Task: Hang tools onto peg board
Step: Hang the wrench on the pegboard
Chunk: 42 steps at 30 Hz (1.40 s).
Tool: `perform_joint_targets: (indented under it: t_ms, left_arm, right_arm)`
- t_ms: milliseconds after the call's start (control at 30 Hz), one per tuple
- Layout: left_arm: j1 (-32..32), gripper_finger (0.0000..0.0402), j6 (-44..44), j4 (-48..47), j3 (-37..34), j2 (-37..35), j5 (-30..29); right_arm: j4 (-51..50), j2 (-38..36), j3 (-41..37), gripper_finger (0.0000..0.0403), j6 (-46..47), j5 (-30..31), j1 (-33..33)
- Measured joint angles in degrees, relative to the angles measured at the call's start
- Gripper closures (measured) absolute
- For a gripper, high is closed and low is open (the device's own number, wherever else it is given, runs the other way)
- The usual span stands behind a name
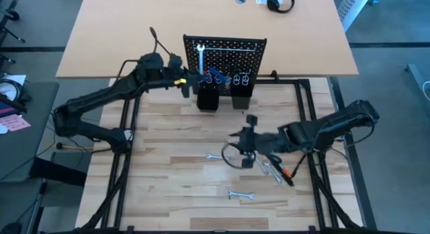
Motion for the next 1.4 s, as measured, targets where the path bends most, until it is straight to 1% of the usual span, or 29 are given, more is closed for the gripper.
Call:
perform_joint_targets:
  t_ms: [100,267,400,533,767,900,1233,1400]
  left_arm:
    - [2.1,0.0399,-2.3,0.3,0.2,-0.1,1.2]
    - [5.1,0.0399,-6.6,-0.1,0.2,0.0,5.5]
    - [5.5,0.0399,-7.0,-1.2,0.2,0.0,5.6]
    - [5.5,0.0399,-6.8,-1.3,0.2,0.0,5.7]
    - [5.2,0.0399,-6.8,0.7,0.2,4.0,6.2]
    - [5.2,0.0398,-6.8,3.6,0.1,6.6,6.6]
    - [5.3,0.0397,-6.8,3.4,0.1,6.4,6.8]
    - [5.3,0.0387,-6.4,2.9,0.1,6.6,6.6]
  right_arm:
    - [-0.4,-1.0,-2.0,0.027,1.6,4.2,3.1]
    - [-1.2,-1.6,-3.4,0.0271,4.6,7.9,7.2]
    - [-1.4,-1.6,-3.6,0.0271,4.5,10.4,9.6]
    - [-1.3,-1.6,-3.6,0.0271,4.3,11.9,10.1]
    - [-1.4,-1.6,-3.6,0.0271,4.1,12.3,10.0]
    - [-1.4,-1.6,-3.6,0.0271,4.1,12.3,9.7]
    - [-1.5,-1.6,-3.6,0.0271,4.3,12.2,9.8]
    - [-1.4,-1.6,-3.6,0.0271,4.6,12.1,10.1]
